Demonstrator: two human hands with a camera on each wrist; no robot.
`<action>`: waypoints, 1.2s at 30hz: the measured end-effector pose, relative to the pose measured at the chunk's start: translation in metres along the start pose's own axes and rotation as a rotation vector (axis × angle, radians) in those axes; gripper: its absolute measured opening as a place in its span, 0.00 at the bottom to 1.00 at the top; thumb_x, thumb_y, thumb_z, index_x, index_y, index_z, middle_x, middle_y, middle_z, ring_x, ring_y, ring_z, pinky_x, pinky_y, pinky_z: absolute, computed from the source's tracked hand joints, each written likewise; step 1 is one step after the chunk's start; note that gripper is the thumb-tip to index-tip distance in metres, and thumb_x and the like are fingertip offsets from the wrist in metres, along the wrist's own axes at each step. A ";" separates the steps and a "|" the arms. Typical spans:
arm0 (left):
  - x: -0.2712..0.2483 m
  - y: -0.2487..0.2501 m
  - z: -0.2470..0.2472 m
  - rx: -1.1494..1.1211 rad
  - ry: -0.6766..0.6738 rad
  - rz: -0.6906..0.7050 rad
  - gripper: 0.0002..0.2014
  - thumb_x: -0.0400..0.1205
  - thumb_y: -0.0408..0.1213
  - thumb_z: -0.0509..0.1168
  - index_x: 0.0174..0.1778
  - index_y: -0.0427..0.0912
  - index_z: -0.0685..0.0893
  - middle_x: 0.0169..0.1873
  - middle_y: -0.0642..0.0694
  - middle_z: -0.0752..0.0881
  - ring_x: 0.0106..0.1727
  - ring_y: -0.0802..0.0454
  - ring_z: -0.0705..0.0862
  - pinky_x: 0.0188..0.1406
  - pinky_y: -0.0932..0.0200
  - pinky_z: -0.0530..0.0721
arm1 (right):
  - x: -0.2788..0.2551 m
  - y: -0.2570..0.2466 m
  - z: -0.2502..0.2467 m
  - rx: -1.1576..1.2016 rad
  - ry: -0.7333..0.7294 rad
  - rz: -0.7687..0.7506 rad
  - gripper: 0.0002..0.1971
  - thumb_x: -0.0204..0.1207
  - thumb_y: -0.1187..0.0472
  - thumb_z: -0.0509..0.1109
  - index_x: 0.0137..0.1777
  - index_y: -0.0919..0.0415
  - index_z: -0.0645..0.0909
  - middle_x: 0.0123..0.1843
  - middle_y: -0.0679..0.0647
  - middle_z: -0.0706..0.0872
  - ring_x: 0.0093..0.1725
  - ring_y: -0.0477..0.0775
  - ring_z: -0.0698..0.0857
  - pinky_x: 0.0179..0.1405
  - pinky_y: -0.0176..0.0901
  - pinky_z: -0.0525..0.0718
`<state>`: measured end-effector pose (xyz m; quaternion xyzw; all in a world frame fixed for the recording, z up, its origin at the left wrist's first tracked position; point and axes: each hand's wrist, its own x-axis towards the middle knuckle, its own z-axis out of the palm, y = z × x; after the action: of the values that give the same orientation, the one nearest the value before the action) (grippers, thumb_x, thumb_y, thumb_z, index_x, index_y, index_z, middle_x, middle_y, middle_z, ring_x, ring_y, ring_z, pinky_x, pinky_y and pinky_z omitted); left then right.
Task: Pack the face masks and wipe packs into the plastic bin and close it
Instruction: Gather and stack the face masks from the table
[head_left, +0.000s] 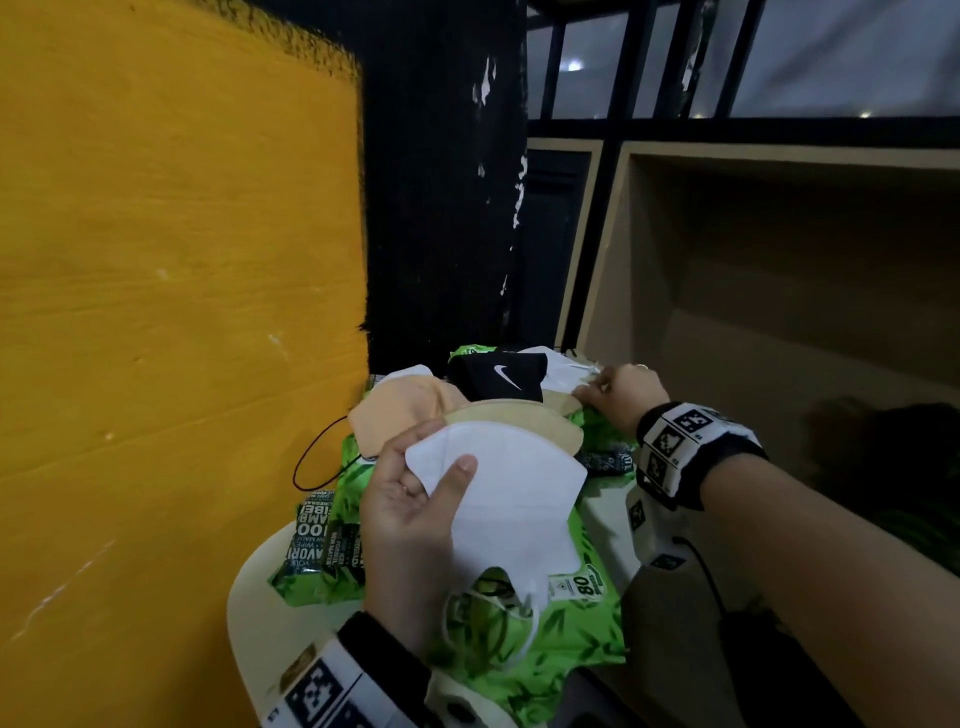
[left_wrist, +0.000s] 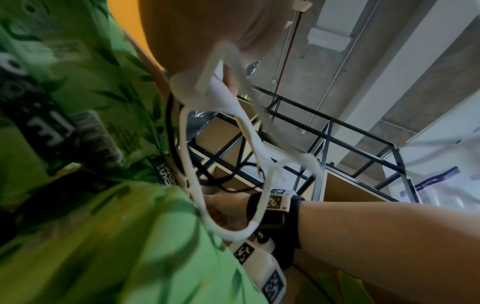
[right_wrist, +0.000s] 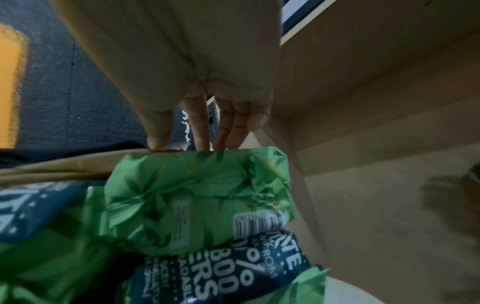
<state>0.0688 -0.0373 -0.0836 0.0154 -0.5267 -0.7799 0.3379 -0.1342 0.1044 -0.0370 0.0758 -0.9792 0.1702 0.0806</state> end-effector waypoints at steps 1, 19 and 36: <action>0.002 -0.002 0.002 -0.010 0.006 0.002 0.16 0.78 0.19 0.64 0.50 0.46 0.81 0.27 0.57 0.86 0.28 0.66 0.84 0.29 0.74 0.82 | 0.002 -0.001 0.001 0.017 0.013 0.019 0.22 0.75 0.46 0.67 0.55 0.66 0.84 0.56 0.65 0.85 0.56 0.65 0.83 0.56 0.50 0.82; 0.017 0.001 0.022 0.210 -0.070 0.042 0.15 0.83 0.27 0.62 0.43 0.55 0.82 0.43 0.64 0.82 0.41 0.80 0.80 0.48 0.83 0.75 | -0.037 -0.013 -0.026 0.672 0.356 -0.058 0.14 0.75 0.65 0.65 0.31 0.53 0.68 0.41 0.63 0.87 0.45 0.63 0.88 0.52 0.57 0.86; 0.006 0.006 0.025 0.006 -0.051 -0.217 0.21 0.81 0.55 0.58 0.47 0.44 0.90 0.57 0.43 0.88 0.66 0.44 0.82 0.74 0.41 0.73 | -0.152 -0.020 -0.072 0.381 0.565 -0.932 0.13 0.70 0.70 0.67 0.52 0.57 0.86 0.38 0.52 0.89 0.38 0.36 0.82 0.44 0.20 0.77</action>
<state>0.0576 -0.0217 -0.0652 0.0534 -0.5326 -0.8106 0.2377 0.0271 0.1294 0.0086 0.4641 -0.7349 0.3035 0.3904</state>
